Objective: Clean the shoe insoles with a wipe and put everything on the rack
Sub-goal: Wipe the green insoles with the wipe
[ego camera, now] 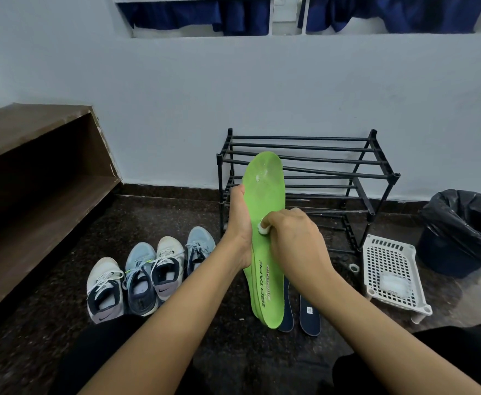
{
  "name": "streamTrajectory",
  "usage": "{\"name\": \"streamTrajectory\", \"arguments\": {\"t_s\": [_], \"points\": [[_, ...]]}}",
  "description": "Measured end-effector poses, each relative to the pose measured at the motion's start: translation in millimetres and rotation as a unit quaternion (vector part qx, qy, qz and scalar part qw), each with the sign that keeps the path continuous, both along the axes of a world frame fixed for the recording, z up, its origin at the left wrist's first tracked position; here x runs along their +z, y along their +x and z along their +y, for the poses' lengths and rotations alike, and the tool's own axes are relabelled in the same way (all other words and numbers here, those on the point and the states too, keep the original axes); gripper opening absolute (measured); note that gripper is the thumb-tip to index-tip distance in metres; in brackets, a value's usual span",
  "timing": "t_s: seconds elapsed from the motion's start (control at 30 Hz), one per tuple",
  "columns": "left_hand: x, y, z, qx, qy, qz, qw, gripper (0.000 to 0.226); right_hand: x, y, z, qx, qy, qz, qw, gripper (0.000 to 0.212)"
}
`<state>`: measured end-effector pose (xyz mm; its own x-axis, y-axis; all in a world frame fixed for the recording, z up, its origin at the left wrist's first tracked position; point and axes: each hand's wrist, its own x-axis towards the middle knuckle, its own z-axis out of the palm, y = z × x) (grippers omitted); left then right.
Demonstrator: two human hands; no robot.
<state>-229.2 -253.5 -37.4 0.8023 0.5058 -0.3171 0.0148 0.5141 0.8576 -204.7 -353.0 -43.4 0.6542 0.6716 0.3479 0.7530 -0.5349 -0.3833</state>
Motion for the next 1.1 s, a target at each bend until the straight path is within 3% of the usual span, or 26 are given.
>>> {"name": "streamTrajectory", "arguments": {"t_s": [0.2,0.63,0.83,1.1], "points": [[-3,1,-7,-0.041,0.017,-0.017,0.999,0.067,5,16,1,-0.043,0.028,0.010,0.999,0.028],[5,-5,-1,-0.022,0.005,-0.004,1.000,0.046,-3,8,-1,-0.005,0.037,0.012,0.999,0.028],[4,-4,-8,-0.044,-0.001,-0.014,0.999,0.054,0,20,2,-0.037,0.070,0.010,0.997,0.028],[4,-4,2,-0.002,-0.022,-0.009,1.000,0.059,-10,-1,6,0.016,0.044,0.017,0.999,0.027]]}}
